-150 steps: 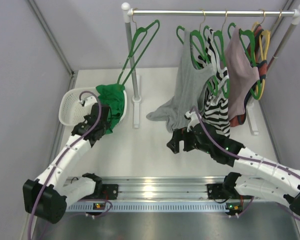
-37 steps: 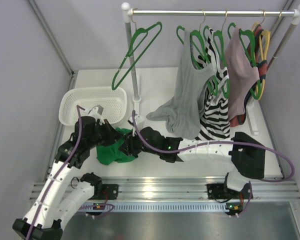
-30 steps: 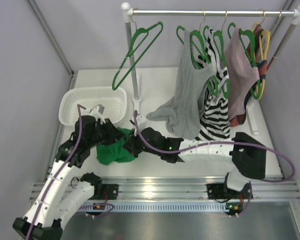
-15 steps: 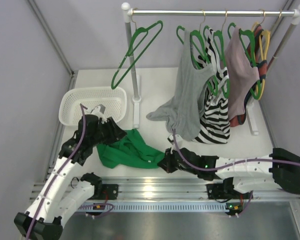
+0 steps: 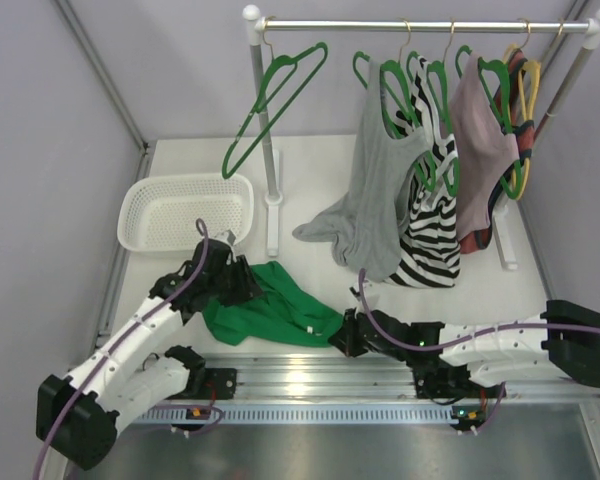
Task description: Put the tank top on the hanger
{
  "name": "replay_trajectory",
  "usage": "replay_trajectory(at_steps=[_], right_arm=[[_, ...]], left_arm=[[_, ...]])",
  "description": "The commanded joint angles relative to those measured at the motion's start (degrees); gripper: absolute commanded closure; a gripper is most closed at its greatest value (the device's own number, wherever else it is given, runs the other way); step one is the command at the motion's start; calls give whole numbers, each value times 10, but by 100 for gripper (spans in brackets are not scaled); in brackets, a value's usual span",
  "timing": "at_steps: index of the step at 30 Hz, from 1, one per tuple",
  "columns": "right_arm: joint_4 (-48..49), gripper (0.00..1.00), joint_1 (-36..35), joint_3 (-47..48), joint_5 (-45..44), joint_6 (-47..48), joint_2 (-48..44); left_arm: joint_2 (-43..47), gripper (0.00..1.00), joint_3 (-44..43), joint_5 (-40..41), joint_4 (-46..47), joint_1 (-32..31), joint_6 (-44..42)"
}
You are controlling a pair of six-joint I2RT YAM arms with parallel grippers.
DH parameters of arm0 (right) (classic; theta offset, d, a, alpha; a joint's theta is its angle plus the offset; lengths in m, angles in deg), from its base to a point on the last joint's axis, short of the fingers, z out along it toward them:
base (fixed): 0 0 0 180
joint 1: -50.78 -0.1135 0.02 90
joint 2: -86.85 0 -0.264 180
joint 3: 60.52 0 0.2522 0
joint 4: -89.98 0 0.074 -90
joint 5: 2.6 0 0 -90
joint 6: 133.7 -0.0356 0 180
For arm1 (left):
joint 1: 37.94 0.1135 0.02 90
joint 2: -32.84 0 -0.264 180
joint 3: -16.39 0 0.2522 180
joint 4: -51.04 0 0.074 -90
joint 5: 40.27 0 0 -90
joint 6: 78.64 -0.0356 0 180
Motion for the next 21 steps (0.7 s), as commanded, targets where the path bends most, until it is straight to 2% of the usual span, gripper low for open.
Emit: replay_trajectory(at_steps=[1, 10, 16, 21], right_arm=[[26, 100, -10, -1, -23, -10, -11], [16, 100, -10, 0, -24, -8, -22], [6, 100, -10, 2, -29, -5, -32], [-11, 100, -10, 13, -35, 1, -39]], left_arm=[[-17, 53, -11, 66, 34, -50, 13], [-54, 51, -38, 213, 9, -108, 20], [-80, 51, -41, 248, 16, -121, 10], [-108, 56, -46, 258, 24, -133, -1]])
